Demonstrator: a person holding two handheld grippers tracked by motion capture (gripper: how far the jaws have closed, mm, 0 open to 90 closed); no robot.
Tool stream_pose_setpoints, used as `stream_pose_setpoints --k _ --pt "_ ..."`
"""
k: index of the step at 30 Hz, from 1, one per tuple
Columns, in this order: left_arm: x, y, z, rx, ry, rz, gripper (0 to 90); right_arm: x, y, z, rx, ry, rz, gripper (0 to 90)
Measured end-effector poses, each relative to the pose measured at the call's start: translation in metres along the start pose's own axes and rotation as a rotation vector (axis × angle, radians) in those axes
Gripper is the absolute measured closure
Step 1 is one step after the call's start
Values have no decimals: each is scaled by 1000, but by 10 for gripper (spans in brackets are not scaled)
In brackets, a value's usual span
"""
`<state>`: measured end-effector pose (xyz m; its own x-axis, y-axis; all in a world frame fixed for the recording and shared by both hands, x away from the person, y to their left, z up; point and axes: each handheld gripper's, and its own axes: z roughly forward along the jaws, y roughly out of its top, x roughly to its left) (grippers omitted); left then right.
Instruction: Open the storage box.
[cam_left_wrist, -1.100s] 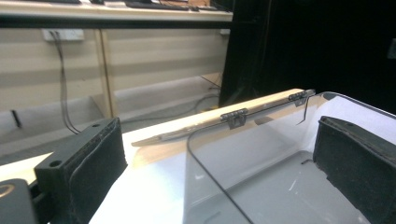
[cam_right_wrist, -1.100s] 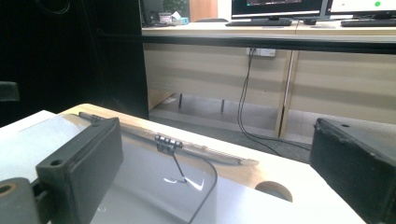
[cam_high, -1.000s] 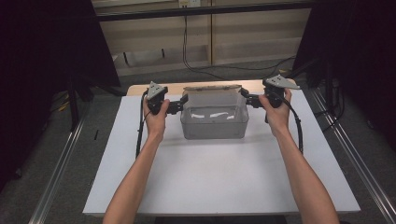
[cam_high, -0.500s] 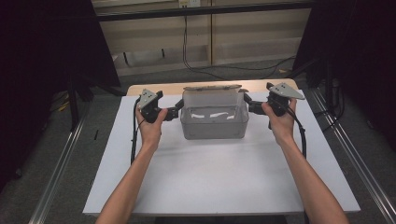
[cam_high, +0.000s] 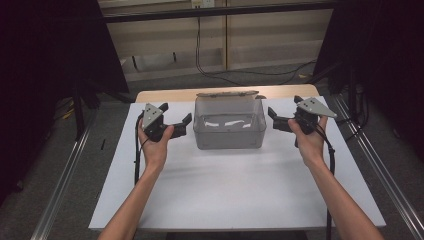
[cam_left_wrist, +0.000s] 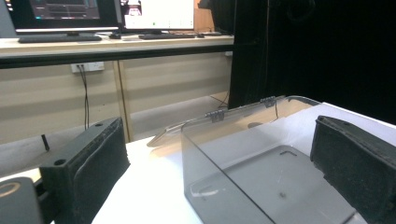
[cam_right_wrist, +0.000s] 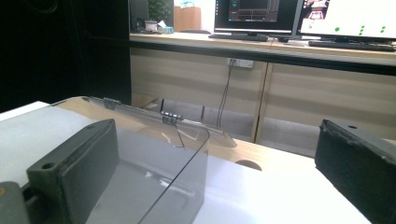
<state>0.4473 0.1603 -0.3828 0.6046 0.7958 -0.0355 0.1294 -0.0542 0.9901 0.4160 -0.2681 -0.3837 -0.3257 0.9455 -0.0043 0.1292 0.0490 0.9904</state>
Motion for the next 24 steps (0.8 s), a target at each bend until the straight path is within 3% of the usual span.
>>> stream_pose_setpoints --k 3,8,14,18,22,24 --pt "1 -2 -5 11 -12 4 73 0 -2 -10 -15 -4 8 0" --pt "0 -15 -24 -17 27 0 62 6 -7 -28 -20 1 -5 0" --pt "1 -24 -42 -25 32 -7 42 10 -14 -44 -29 -3 -4 0" --pt "0 -29 -56 -37 58 -10 37 10 -20 -54 -30 -12 -7 0" --pt "-6 -35 -75 -42 70 -36 33 12 -27 -68 -42 -19 4 0" --pt "-7 -37 -79 -31 72 -30 33 13 -29 -71 -41 -19 2 0"
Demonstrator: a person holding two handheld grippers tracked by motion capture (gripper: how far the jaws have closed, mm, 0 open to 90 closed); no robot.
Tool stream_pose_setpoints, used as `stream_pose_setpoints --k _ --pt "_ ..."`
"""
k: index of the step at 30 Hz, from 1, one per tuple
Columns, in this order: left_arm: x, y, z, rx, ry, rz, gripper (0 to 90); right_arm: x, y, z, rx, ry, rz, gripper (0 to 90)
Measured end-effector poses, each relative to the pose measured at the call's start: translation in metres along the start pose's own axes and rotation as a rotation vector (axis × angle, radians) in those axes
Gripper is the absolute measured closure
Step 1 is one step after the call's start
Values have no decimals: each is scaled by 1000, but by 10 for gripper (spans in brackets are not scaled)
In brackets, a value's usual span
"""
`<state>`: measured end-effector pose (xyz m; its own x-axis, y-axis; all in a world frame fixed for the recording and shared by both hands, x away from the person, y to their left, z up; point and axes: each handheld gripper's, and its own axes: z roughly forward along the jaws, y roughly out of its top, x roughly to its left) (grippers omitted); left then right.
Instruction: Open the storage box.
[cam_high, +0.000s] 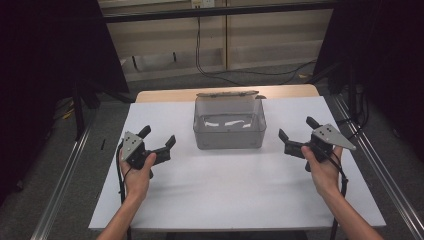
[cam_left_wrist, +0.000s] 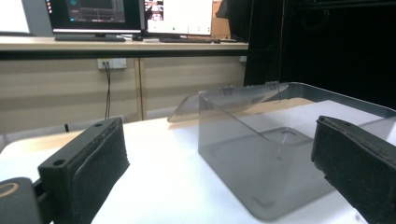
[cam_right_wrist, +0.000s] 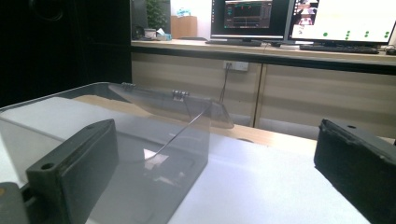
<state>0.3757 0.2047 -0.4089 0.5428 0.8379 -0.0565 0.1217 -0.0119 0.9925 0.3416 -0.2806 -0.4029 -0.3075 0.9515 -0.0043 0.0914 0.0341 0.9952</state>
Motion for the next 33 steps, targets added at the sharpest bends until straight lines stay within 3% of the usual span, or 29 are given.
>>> stream_pose_setpoints --k 6,7,8,9,11,13,16,17,22,25,28,33 --pt "-10 -16 -30 27 24 -8 33 2 -14 -25 1 -22 6 0" --pt "-11 -19 -34 38 29 -28 33 2 -16 -29 2 -25 14 0" --pt "-11 -22 -37 54 31 -73 33 2 -18 -34 1 -23 17 0" --pt "-12 -24 -41 66 35 -85 33 3 -19 -38 1 -23 22 0" --pt "-13 -27 -47 65 58 -33 33 4 -21 -46 -2 -36 12 0" --pt "-14 -28 -53 60 60 -44 33 4 -24 -53 8 -52 15 0" --pt "-17 -30 -62 65 81 -26 33 5 -32 -63 31 -75 17 0" --pt "-18 -32 -65 72 79 -39 33 5 -34 -67 37 -74 17 0" --pt "-22 -38 -75 84 77 -24 33 5 -41 -85 46 -97 15 0" --pt "-21 -39 -75 71 100 -34 33 4 -43 -88 41 -116 -1 0" --pt "-21 -40 -75 86 80 -50 33 3 -42 -86 27 -113 4 0" --pt "-19 -40 -75 72 94 -53 33 1 -37 -82 0 -119 10 0"
